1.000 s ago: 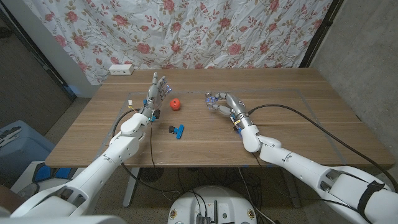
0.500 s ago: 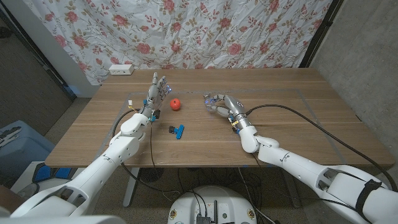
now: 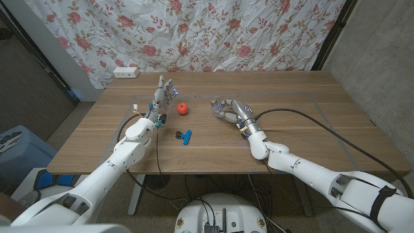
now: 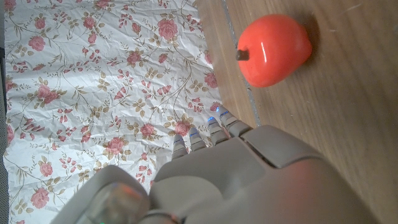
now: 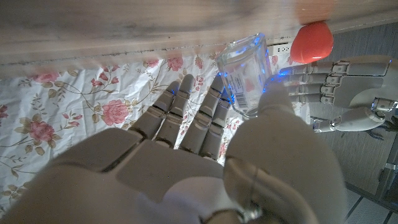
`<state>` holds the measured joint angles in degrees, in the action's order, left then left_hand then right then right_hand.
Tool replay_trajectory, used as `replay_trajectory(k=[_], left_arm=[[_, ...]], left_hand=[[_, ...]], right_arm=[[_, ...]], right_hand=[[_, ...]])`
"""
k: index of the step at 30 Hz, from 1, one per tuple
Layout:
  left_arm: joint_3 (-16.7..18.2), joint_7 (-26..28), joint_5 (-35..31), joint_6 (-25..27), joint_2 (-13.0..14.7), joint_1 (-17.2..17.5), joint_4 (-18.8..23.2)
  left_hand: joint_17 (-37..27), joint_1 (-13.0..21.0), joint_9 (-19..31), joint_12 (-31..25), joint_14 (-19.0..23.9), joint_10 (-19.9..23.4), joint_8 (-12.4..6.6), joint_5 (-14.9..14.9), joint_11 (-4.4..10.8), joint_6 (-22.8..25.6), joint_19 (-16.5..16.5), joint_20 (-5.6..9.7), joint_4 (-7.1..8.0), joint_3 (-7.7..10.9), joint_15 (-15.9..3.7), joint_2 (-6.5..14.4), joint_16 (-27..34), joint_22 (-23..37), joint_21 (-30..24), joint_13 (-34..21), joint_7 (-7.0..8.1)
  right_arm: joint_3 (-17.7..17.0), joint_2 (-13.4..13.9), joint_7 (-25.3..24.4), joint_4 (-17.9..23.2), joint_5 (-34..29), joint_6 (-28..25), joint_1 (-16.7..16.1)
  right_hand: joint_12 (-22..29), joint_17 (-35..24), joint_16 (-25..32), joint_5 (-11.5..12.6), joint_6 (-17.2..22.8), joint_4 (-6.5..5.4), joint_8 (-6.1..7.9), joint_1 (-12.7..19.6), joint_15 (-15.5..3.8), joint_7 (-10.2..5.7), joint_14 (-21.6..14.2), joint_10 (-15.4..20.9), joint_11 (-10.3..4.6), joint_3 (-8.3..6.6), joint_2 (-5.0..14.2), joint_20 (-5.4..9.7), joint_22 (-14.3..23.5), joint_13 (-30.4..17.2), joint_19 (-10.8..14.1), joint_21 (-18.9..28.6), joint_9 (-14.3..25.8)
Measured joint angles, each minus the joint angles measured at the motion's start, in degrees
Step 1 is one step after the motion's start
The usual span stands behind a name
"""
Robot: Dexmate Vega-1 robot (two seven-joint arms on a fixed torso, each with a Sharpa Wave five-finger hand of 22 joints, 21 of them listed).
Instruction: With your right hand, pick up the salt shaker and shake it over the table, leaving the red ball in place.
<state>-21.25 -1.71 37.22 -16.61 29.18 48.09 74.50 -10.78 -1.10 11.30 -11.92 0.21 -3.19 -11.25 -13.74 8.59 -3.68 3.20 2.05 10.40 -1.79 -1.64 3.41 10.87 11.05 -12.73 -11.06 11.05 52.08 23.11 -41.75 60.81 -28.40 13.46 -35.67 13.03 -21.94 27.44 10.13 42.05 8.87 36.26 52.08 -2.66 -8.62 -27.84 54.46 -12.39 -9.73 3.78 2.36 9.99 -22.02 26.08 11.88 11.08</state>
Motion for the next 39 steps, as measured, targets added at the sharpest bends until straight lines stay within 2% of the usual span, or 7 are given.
replay_trajectory(k=[39], left_arm=[[0.0,-0.12,0.03,0.03,0.03,0.0,0.01]], left_hand=[[0.0,0.0,0.0,0.0,0.0,0.0,0.0,0.0,0.0,0.0,0.0,0.0,0.0,0.0,0.0,0.0,0.0,0.0,0.0,0.0,0.0]], right_arm=[[1.27,1.49,1.83,0.85,-0.75,-3.94,-0.42]], right_hand=[[-0.4,-0.27,0.0,0.04,0.0,0.08,-0.8,0.22,0.0,0.0,0.0,-0.35,-0.1,0.09,-0.22,-0.22,0.0,0.23,0.22,0.0,-0.03]])
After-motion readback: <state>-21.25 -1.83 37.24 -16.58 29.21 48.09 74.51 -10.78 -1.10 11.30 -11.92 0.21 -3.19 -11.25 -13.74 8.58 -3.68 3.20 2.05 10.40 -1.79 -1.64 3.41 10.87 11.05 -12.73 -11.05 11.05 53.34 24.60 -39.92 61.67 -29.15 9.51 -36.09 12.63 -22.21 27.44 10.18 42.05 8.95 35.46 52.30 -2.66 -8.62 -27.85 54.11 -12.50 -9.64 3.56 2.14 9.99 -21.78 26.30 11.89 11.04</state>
